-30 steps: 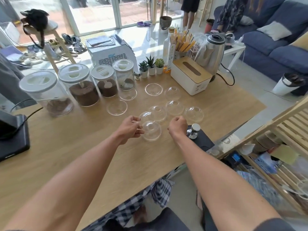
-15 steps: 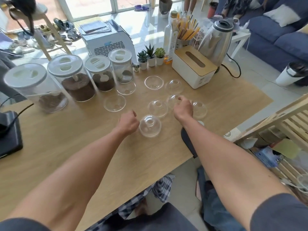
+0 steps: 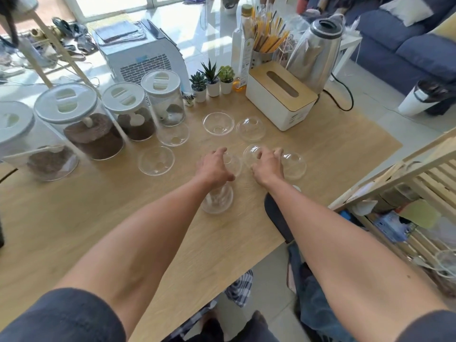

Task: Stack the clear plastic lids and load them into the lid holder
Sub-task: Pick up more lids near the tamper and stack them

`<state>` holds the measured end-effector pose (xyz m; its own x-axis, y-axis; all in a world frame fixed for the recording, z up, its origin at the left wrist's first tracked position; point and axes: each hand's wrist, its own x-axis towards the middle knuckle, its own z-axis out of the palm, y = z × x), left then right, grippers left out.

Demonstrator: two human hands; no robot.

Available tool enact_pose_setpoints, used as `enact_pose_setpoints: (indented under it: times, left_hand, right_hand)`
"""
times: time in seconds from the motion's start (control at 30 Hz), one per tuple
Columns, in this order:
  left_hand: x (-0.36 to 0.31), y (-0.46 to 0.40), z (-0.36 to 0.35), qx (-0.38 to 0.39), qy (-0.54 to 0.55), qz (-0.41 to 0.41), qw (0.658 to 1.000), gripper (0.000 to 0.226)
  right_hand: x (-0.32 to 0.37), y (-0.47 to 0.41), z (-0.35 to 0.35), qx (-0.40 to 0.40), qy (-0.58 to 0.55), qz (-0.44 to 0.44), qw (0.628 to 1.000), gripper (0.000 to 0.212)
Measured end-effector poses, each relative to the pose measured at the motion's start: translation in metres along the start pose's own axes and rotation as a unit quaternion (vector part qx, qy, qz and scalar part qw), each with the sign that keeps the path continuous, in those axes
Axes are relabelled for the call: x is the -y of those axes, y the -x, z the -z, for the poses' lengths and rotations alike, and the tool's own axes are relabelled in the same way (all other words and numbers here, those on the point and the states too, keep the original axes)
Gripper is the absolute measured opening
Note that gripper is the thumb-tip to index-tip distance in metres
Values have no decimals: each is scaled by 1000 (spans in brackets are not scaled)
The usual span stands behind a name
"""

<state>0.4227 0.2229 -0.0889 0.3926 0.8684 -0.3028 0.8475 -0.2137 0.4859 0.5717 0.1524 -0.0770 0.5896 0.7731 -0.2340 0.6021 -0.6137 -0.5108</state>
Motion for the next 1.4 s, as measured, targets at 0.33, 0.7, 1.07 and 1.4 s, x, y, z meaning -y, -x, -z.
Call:
enact_pose_setpoints:
  times: [0.33,0.7,1.07,1.4]
  left_hand:
    - [2,15,51,-120,117,-2,986,93]
    - [13,62,94,-214,99,2,972,88]
    - [34,92,79,-202,136,-10,970,97]
    - [43,113,43,-165,150,-40,974,94]
  right_hand:
    - [18,21,13,-68,-33,91,993,43]
    - [27,89,-4,1,12,267,964,54]
    - [15,109,-33,86,-22,240,967,106]
    - [-5,109,-15,149,-79,202,965,109]
